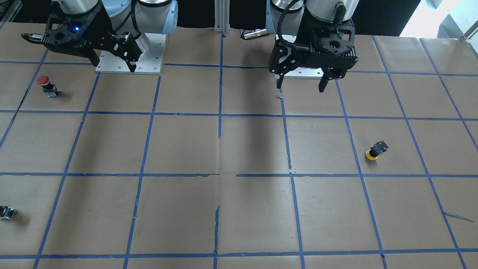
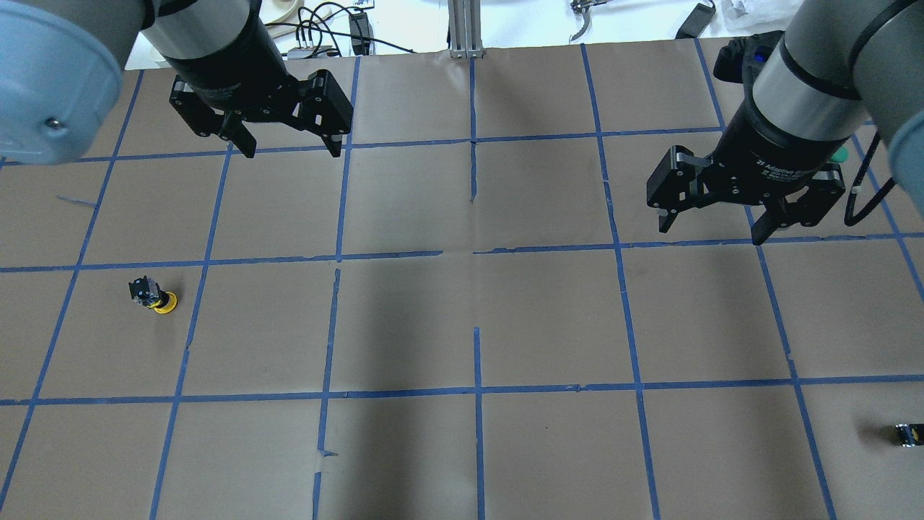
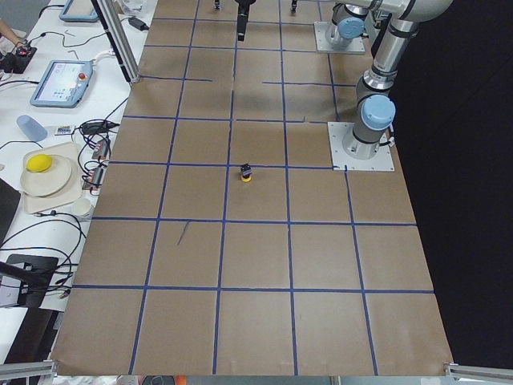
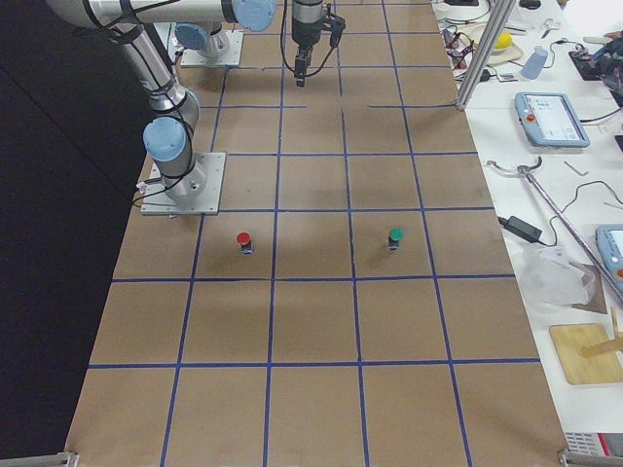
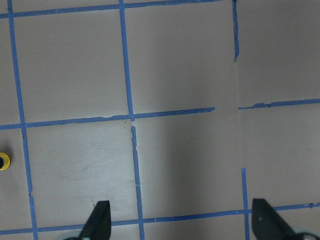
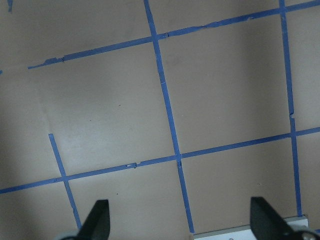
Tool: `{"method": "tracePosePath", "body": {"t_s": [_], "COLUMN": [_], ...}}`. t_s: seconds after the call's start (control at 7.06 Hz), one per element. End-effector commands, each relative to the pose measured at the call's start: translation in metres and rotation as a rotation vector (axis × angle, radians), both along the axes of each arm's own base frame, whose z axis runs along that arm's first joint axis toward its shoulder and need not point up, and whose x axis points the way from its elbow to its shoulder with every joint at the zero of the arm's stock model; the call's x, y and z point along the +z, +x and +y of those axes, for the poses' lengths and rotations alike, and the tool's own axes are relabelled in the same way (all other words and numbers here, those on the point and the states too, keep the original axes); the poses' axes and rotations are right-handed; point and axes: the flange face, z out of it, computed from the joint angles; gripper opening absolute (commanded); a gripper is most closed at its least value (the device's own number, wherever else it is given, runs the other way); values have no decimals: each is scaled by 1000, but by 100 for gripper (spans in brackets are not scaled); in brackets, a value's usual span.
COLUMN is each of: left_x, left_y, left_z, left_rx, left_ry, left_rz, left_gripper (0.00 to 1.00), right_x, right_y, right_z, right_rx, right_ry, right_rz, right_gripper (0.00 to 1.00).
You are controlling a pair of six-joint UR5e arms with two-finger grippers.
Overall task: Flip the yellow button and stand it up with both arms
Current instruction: 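Move the left gripper toward the yellow button lying on its side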
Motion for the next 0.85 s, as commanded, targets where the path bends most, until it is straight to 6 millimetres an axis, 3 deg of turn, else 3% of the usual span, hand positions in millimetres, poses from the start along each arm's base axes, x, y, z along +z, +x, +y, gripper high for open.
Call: {"method": "tracePosePath", "body": {"t_s": [0.0,0.42,0.71], "left_x": [-1,-5,-22], "left_y": [5,10,52], "left_z": [0,2,-7], "left_rx": [8,16,-65], "left_ry": [3,15,77], "left_rz": [3,-4,-16], "left_gripper": [100,100,100], "right_x": [-4,-5,-5], "right_y": [1,1,1], "right_z": [1,1,3], "right_rx": [1,1,-5], "right_ry": [0,5,13], "right_rz": [-1,-1,1], "right_gripper": [100,100,100]}}
